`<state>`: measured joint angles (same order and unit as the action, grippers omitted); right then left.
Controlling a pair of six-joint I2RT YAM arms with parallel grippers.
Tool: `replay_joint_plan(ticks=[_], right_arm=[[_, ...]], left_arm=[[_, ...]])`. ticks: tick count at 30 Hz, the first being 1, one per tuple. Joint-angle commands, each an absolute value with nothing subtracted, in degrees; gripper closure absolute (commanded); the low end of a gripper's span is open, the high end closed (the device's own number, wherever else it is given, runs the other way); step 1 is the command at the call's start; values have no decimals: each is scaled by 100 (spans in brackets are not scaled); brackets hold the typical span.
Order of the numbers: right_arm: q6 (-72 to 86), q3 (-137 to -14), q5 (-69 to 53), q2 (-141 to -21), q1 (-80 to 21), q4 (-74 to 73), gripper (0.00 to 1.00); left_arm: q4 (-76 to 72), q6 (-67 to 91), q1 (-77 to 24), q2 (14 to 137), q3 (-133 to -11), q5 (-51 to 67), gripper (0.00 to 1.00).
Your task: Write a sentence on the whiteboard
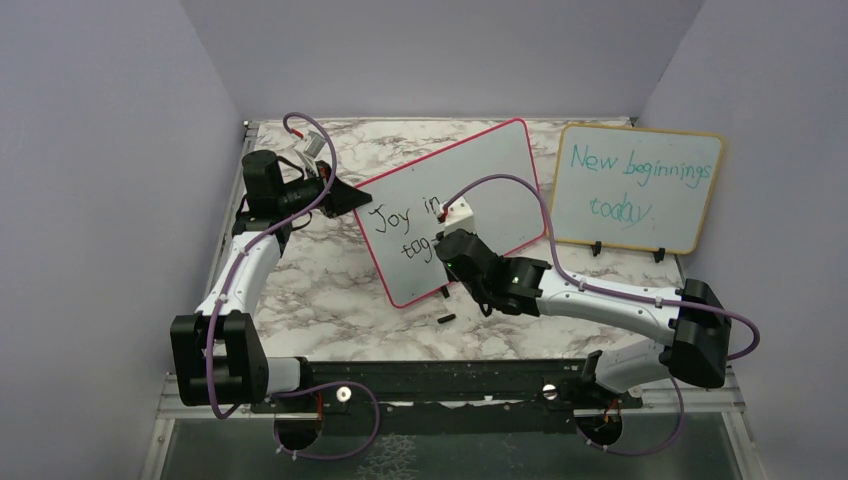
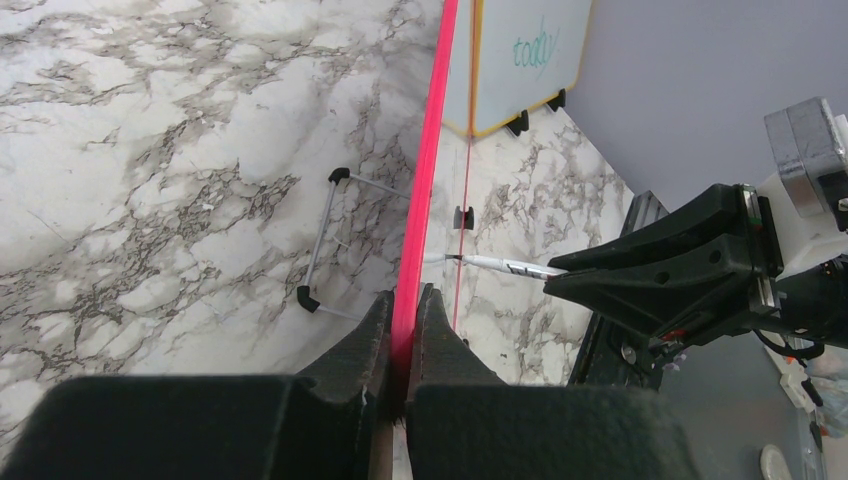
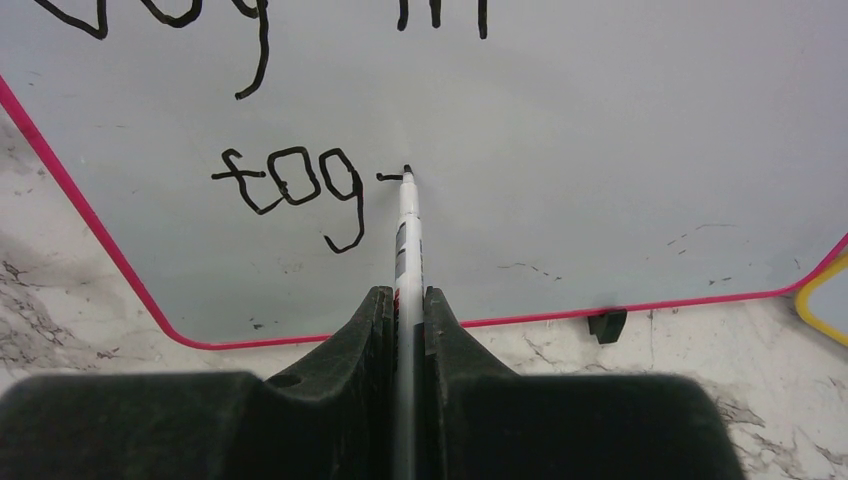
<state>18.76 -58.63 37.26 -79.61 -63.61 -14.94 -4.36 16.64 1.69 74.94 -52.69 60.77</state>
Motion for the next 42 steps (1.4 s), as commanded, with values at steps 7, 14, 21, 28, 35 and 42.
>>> replay_joint_plan(ticks=[7, 14, 21, 28, 35, 42], right_arm=[[1679, -5967, 3670, -7928, -6319, -1091, 100], [1646, -5947, 3505, -7930, -6319, -992, 100], [1608, -5961, 3305, -7965, -6319, -1111, 100], [1664, -5927, 3208, -7986, -6319, -1295, 100], [1773, -5818, 3217, -7940, -6319, -1521, 100], [1828, -5724, 3188, -7891, -6319, -1696, 99]], left_arm=[[-9, 1037, 114, 7612, -5170, 5410, 100], [-9, 1037, 114, 7612, -5168, 5416, 100], [-9, 1037, 114, 7611, -5168, 5406, 100], [-9, 1037, 114, 7621, -5168, 5410, 100], [-9, 1037, 114, 7619, -5168, 5407, 100], [-9, 1037, 114, 7626, -5168, 5399, 100]])
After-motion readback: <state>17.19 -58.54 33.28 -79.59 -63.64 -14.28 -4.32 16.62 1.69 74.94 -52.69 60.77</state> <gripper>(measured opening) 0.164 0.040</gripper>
